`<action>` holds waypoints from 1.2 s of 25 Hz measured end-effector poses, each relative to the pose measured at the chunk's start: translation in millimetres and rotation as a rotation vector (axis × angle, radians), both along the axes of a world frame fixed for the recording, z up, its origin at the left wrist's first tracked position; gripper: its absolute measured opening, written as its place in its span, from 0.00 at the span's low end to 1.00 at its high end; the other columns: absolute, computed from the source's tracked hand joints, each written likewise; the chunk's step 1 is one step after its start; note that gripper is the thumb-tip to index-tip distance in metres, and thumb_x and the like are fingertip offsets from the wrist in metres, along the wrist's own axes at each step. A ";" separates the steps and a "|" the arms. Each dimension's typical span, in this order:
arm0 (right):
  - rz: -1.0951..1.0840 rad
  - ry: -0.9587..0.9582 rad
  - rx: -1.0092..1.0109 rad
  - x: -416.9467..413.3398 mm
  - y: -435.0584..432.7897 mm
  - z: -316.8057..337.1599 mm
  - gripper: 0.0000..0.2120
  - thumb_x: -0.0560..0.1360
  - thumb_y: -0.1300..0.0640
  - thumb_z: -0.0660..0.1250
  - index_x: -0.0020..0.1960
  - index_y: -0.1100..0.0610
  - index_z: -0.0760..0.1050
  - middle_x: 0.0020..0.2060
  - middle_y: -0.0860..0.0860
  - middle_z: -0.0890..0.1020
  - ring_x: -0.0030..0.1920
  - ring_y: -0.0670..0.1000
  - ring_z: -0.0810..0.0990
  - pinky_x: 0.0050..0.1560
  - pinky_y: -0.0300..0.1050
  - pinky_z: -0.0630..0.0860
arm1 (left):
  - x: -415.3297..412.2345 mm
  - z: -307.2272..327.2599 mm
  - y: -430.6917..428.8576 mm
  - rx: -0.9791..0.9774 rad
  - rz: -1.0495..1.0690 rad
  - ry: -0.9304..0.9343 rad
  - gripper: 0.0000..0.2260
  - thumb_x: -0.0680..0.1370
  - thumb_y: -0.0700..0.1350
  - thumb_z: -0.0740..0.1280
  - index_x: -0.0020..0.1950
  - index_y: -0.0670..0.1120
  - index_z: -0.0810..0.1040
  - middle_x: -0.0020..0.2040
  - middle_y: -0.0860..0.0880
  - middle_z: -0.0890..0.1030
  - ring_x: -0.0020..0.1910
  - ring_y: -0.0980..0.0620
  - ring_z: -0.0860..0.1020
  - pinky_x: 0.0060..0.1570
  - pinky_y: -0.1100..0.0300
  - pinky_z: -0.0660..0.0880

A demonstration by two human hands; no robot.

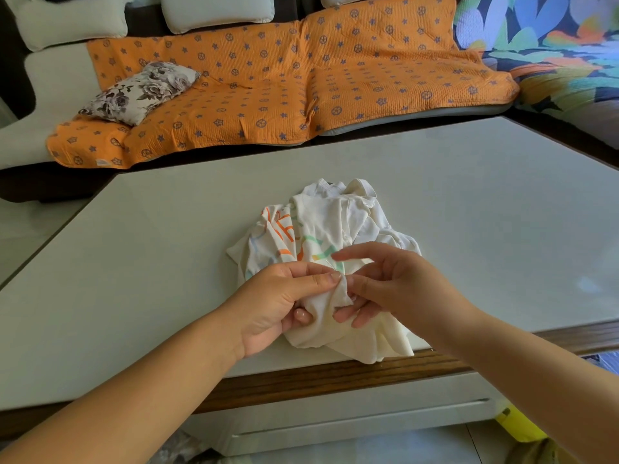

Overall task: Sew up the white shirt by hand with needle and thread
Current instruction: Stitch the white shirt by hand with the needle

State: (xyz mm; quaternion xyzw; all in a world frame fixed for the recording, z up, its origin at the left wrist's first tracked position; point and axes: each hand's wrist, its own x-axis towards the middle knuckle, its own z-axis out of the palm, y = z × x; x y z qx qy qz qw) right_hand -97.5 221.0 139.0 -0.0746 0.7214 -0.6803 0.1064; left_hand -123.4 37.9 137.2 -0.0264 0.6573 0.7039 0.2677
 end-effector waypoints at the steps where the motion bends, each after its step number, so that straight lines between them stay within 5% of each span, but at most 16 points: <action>1: 0.000 0.026 0.028 0.4 -0.9 -0.7 0.11 0.78 0.67 0.64 0.55 0.54 0.80 0.34 0.54 0.82 0.39 0.56 0.86 0.38 0.41 0.82 | 0.2 0.1 -0.6 -0.003 -0.005 -0.009 0.06 0.67 0.44 0.73 0.42 0.46 0.86 0.41 0.47 0.83 0.36 0.56 0.74 0.25 0.68 0.63; 8: 0.040 0.003 0.094 -1.1 0.7 6.4 0.05 0.79 0.61 0.66 0.48 0.57 0.80 0.34 0.54 0.83 0.41 0.54 0.87 0.41 0.43 0.82 | 1.0 3.3 0.6 -0.126 -0.033 0.064 0.10 0.65 0.46 0.74 0.46 0.47 0.85 0.39 0.53 0.83 0.34 0.60 0.74 0.27 0.68 0.65; 13: -0.224 0.150 0.207 -3.7 -3.6 8.2 0.06 0.79 0.57 0.65 0.46 0.54 0.79 0.40 0.46 0.84 0.33 0.49 0.83 0.30 0.41 0.75 | 0.5 1.4 2.3 -0.238 -0.011 0.140 0.04 0.71 0.47 0.74 0.44 0.49 0.86 0.42 0.54 0.84 0.39 0.58 0.76 0.30 0.67 0.67; 18: -0.277 -0.208 -0.468 -19.7 12.4 17.2 0.05 0.83 0.59 0.57 0.50 0.59 0.70 0.36 0.57 0.84 0.28 0.51 0.80 0.25 0.39 0.75 | 1.9 0.8 1.0 -0.218 0.029 0.111 0.04 0.74 0.45 0.73 0.45 0.49 0.87 0.43 0.53 0.85 0.36 0.59 0.77 0.30 0.66 0.66; 22: -0.336 -0.272 -0.689 -29.8 24.1 18.5 0.08 0.82 0.67 0.55 0.47 0.60 0.70 0.32 0.57 0.77 0.36 0.56 0.84 0.38 0.46 0.83 | 2.8 2.7 1.8 -0.187 0.036 0.109 0.04 0.74 0.43 0.72 0.44 0.48 0.86 0.41 0.53 0.85 0.32 0.61 0.77 0.28 0.68 0.67; 27: -0.651 0.036 -0.144 -44.7 49.0 10.7 0.06 0.82 0.59 0.60 0.49 0.52 0.73 0.32 0.50 0.83 0.47 0.53 0.85 0.56 0.50 0.79 | 3.2 4.1 -2.0 -0.199 0.013 0.112 0.04 0.74 0.43 0.72 0.43 0.49 0.87 0.43 0.51 0.86 0.36 0.60 0.79 0.30 0.68 0.69; 30: -0.745 0.162 0.237 -46.5 62.2 6.4 0.05 0.82 0.56 0.59 0.51 0.48 0.73 0.39 0.48 0.84 0.32 0.43 0.78 0.33 0.39 0.74 | 2.7 4.6 -3.9 -0.215 0.018 0.120 0.04 0.74 0.43 0.72 0.44 0.48 0.87 0.44 0.50 0.86 0.39 0.58 0.79 0.34 0.65 0.68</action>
